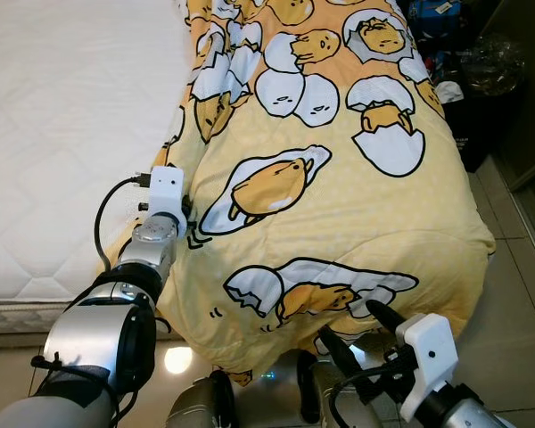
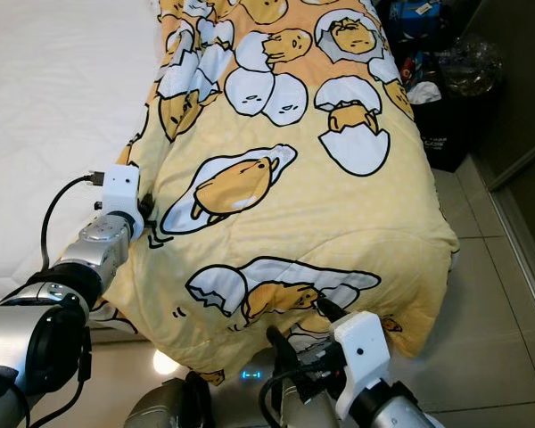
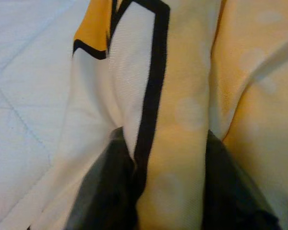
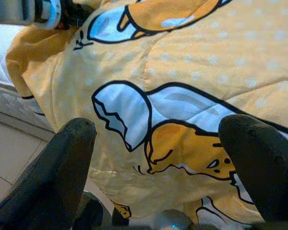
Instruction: Clean up the room
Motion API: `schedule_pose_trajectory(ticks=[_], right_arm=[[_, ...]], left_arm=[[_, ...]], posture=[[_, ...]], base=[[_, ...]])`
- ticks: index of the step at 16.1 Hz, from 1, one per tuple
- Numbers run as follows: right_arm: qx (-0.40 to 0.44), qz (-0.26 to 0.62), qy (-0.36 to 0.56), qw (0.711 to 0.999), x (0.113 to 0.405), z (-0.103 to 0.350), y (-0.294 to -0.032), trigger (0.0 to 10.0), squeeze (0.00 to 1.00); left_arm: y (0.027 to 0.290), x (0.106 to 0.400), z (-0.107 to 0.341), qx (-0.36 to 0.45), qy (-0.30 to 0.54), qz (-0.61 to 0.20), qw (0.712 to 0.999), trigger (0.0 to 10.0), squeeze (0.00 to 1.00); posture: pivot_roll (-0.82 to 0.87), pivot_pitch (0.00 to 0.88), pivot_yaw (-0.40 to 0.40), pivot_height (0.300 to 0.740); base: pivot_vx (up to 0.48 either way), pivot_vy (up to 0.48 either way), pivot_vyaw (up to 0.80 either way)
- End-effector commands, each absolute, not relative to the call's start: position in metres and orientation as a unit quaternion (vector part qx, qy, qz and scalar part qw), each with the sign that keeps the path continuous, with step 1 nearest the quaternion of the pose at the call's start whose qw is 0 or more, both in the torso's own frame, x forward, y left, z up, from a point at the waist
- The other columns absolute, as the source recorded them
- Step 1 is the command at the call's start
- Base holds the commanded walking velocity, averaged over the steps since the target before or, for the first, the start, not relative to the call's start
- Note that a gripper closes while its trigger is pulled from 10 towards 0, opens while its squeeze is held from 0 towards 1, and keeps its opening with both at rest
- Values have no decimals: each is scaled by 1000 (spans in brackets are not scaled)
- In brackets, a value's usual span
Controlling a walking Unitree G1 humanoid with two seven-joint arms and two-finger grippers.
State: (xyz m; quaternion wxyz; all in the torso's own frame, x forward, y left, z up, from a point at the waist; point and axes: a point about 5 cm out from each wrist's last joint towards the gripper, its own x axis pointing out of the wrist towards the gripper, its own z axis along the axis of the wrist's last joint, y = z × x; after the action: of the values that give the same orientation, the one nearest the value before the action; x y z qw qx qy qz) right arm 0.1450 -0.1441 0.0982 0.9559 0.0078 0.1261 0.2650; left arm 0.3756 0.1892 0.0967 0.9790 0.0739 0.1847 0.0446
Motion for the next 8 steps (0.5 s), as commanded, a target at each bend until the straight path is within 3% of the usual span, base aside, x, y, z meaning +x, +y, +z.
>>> schedule_pose_trajectory(ticks=[1,8], right_arm=[[13,264,134,955,144,95,-145,10000,24],[9,280,136,950,148,93,-146,10000,24]], left_arm=[[192,374,94,63,198,50,977,0,0],[247,373,114,80,177,146,970,0,0]], posture=[[-366,214,27,740],[-350,193,15,740]], base=[[0,0,0],[0,0,0]])
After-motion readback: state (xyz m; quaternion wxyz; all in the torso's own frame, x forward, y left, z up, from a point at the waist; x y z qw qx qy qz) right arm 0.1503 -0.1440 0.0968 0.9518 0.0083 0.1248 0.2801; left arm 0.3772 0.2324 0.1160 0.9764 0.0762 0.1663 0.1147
